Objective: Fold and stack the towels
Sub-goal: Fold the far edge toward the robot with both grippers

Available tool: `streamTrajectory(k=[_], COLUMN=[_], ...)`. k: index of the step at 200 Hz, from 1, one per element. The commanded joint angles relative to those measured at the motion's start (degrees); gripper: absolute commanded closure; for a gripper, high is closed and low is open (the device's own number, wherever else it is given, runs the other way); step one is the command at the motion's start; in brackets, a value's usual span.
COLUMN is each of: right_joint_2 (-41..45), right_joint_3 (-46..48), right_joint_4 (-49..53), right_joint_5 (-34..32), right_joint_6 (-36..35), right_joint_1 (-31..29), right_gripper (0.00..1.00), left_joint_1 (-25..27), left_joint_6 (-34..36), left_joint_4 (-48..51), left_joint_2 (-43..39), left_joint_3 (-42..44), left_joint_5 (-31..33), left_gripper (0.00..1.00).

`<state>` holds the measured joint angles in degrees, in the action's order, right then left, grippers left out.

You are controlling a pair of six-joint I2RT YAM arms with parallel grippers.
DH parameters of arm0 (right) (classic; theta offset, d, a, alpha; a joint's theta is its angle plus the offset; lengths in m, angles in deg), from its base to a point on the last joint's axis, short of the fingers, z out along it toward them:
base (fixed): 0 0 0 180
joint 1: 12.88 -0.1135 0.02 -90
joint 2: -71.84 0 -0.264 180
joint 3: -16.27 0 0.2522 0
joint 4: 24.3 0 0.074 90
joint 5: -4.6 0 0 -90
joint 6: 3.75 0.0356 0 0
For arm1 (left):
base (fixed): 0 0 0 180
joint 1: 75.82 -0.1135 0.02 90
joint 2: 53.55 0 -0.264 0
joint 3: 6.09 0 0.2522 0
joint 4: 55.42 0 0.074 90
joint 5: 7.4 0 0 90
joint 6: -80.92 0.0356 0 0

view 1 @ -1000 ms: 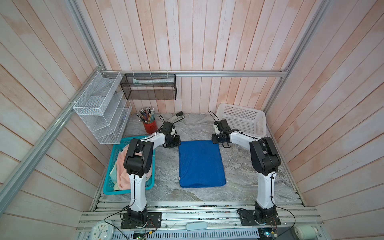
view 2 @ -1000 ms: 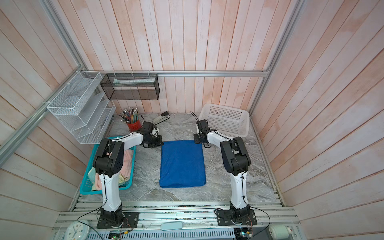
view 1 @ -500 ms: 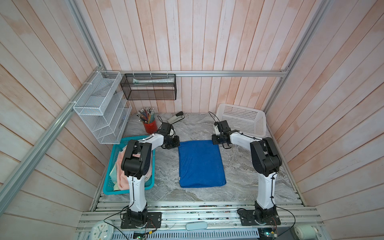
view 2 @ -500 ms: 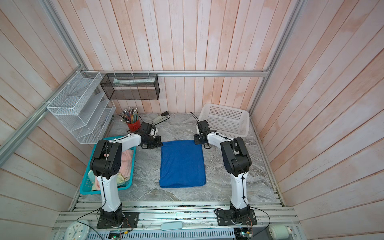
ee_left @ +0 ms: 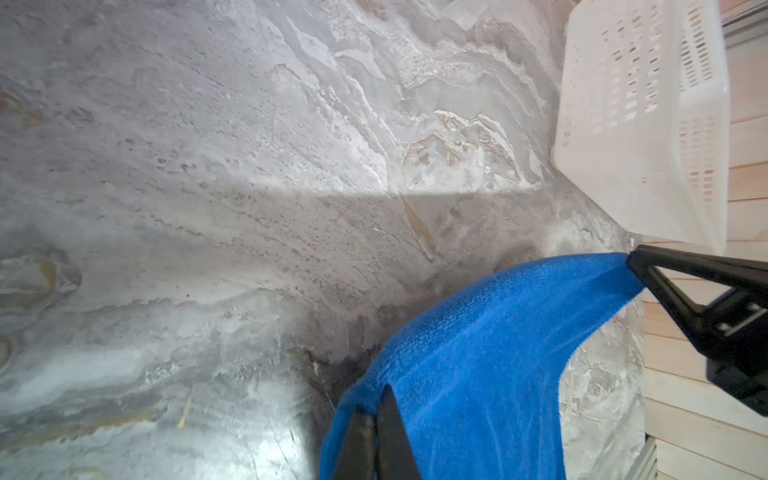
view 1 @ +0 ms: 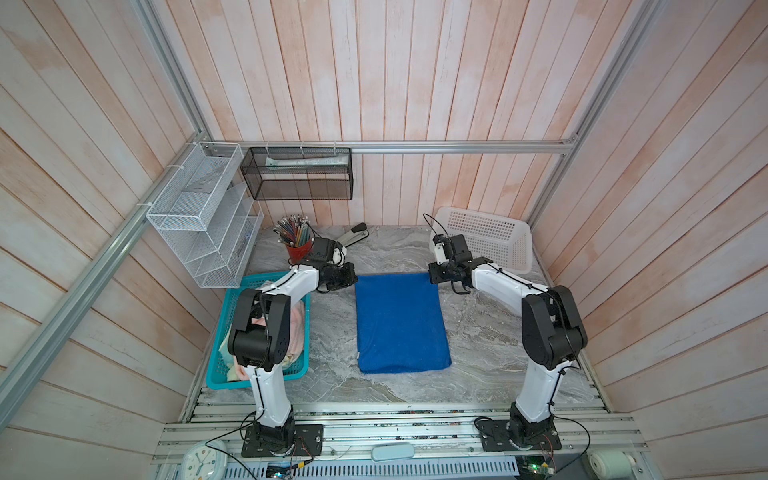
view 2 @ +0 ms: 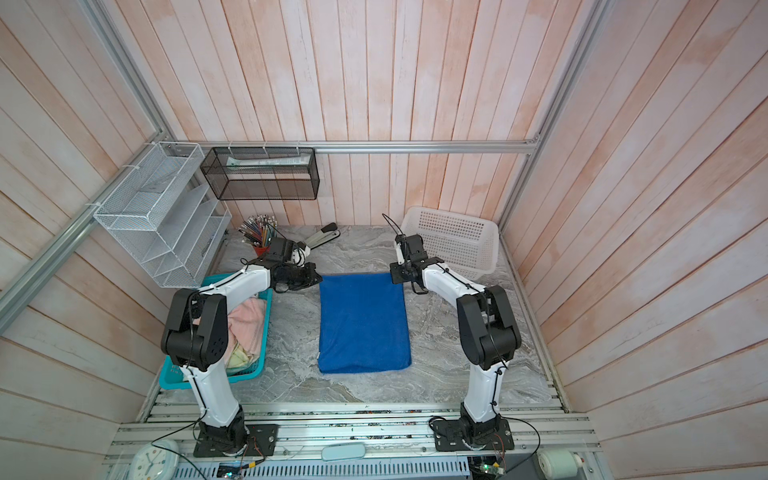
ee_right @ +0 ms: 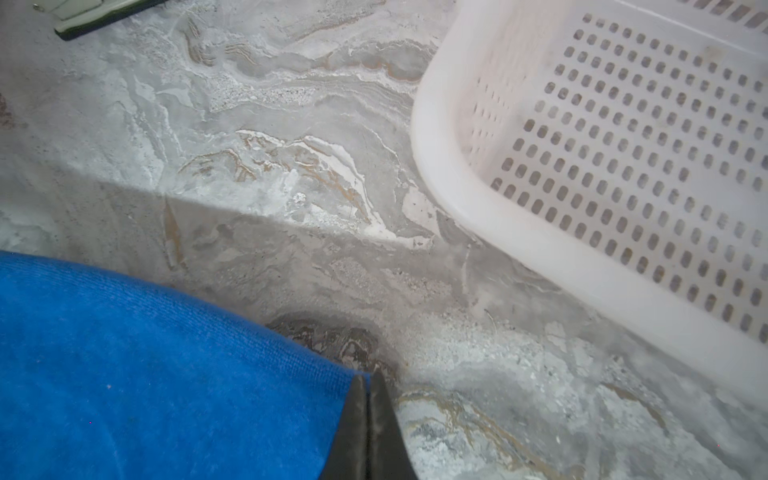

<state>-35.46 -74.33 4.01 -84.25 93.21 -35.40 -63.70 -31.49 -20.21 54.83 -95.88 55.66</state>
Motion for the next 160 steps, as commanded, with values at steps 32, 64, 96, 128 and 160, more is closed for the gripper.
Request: streamTrajectory(k=[32, 64, 96, 128, 160], right_joint_2=[8.5, 16.6, 22.9, 25.0, 28.9], right_joint_3=[9.2, 20.0, 30.4, 33.9, 31.1], right_joint_4=[0.8, -0.3, -2.5, -2.4, 1.8], right_joint_5=[0.9, 3.3, 5.4, 6.4, 6.7], right_joint_6=[-0.7, 4.4, 10.2, 12.4, 12.8], right_joint_1=[-1.5, -4.2, -7.0, -7.1, -7.1], right_gripper=[1.0, 1.0, 1.0, 1.0, 1.0], left_joint_1=[0.8, 4.0, 6.8, 6.9, 6.8], left_joint_6=[-1.1, -3.4, -8.2, -8.8, -7.8], left_joint_4=[-2.0, -3.4, -7.7, -6.6, -0.5], left_joint_2=[-9.9, -18.4, -26.4, -30.1, -34.1], left_joint_3=[10.5, 21.5, 34.1, 38.3, 35.9], left_joint_5=[-3.5, -2.9, -2.9, -2.0, -0.2], left_gripper=[1.0, 1.0, 1.0, 1.0, 1.0])
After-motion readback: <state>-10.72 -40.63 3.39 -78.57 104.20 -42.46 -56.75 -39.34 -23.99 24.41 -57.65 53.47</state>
